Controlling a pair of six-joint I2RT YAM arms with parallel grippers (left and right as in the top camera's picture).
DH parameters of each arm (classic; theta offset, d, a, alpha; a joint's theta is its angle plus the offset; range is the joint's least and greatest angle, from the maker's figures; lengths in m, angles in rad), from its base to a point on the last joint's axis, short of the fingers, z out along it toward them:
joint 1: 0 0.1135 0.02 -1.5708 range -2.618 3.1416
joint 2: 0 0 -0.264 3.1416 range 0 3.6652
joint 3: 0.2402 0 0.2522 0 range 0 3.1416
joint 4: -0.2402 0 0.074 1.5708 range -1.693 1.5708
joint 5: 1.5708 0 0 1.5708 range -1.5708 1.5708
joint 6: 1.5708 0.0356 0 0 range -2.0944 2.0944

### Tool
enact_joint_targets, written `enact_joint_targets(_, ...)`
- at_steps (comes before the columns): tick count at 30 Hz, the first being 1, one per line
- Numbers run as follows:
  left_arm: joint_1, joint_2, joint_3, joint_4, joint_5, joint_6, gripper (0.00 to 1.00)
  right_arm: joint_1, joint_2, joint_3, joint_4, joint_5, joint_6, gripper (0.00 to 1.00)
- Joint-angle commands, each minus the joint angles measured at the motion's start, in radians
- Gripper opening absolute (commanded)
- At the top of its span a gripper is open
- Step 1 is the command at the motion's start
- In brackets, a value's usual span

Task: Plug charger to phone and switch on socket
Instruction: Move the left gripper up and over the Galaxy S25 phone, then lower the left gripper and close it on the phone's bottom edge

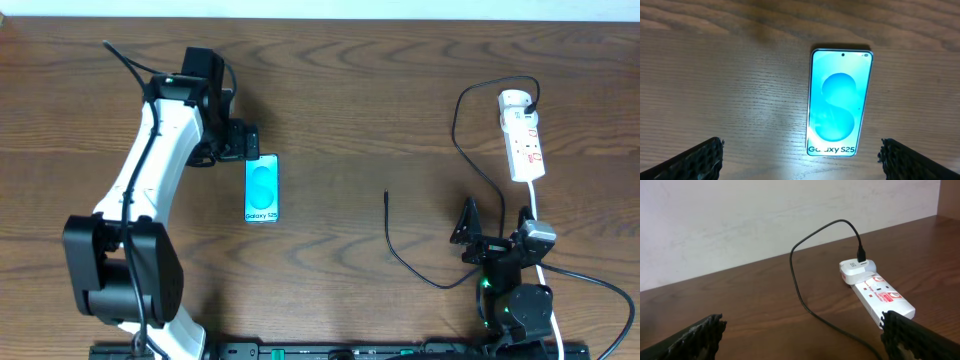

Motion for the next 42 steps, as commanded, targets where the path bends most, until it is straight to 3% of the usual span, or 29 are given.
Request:
enact_joint_targets(1, -0.019, 0.012, -0.017, 0.005, 0.011, 0.007, 1.0, -0.013, -0.004, -0.001, -0.004, 0.001, -0.016, 0.99)
enact_joint_targets(9, -0.068, 0.012, -0.145, 0.129, 0.011, 0.007, 1.0, -0.013, -0.004, -0.001, -0.004, 0.001, -0.016, 0.99)
enact_joint_targets(18, -0.068, 0.012, -0.231, 0.169, 0.017, 0.007, 1.0, -0.013, -0.004, -0.001, -0.004, 0.001, -0.016, 0.99)
enact_joint_targets(35, -0.068, 0.012, -0.246, 0.191, 0.067, -0.039, 1.0, -0.013, -0.004, -0.001, -0.004, 0.001, -0.016, 0.99)
enact_joint_targets(42, -0.094, 0.012, -0.246, 0.19, -0.001, -0.079, 1.0, -0.013, -0.004, -0.001, -0.004, 0.001, -0.016, 0.99)
